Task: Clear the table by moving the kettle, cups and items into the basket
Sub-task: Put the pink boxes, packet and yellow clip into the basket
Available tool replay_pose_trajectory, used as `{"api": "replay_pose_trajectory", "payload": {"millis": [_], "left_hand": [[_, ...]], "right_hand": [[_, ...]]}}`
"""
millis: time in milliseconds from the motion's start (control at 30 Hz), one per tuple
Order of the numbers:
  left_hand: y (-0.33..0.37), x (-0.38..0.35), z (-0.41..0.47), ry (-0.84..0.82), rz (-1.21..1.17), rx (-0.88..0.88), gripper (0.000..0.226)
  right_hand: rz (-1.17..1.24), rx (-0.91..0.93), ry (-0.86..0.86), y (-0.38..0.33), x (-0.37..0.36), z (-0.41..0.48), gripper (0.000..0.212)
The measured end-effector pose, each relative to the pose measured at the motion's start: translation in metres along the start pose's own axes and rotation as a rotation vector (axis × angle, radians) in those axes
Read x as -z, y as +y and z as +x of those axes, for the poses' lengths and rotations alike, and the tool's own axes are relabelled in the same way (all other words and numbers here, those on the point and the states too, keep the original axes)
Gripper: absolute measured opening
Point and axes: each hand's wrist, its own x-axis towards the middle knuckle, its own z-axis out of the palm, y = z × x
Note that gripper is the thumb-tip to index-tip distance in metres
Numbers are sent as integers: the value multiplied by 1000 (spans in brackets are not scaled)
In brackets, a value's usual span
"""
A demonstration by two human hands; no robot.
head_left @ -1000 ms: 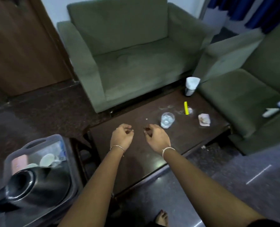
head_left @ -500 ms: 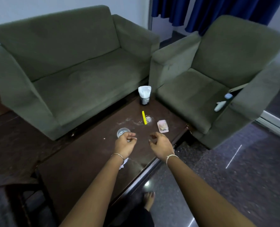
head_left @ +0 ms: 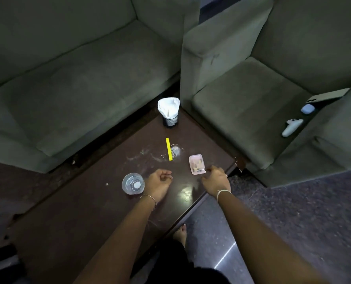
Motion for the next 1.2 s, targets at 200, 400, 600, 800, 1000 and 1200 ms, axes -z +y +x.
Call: {"api": "replay_pose_trajectory", "payload": {"millis": [200, 400, 600, 800, 1000, 1200], "left_hand": [[-5, -23, 39, 19, -154, 141, 17], [-19, -40, 69, 55, -305, 277, 11], [-31, -54, 91, 123, -382, 361, 12], [-35, -71, 93, 162, -425, 400, 9], [-16, -79, 85, 178, -502, 448, 30], [8, -76, 73, 14, -679, 456, 21]], "right_hand": [[-166, -20, -120, 6, -25, 57, 66], [-326, -49, -63, 7, -61, 100, 88], [-226, -60, -44, 19, -80, 136, 87], [-116, 36, -15, 33, -85, 148, 75], [838, -243, -318, 12, -65, 139, 40], [1162, -349, -737, -12, -45, 121, 24]]}}
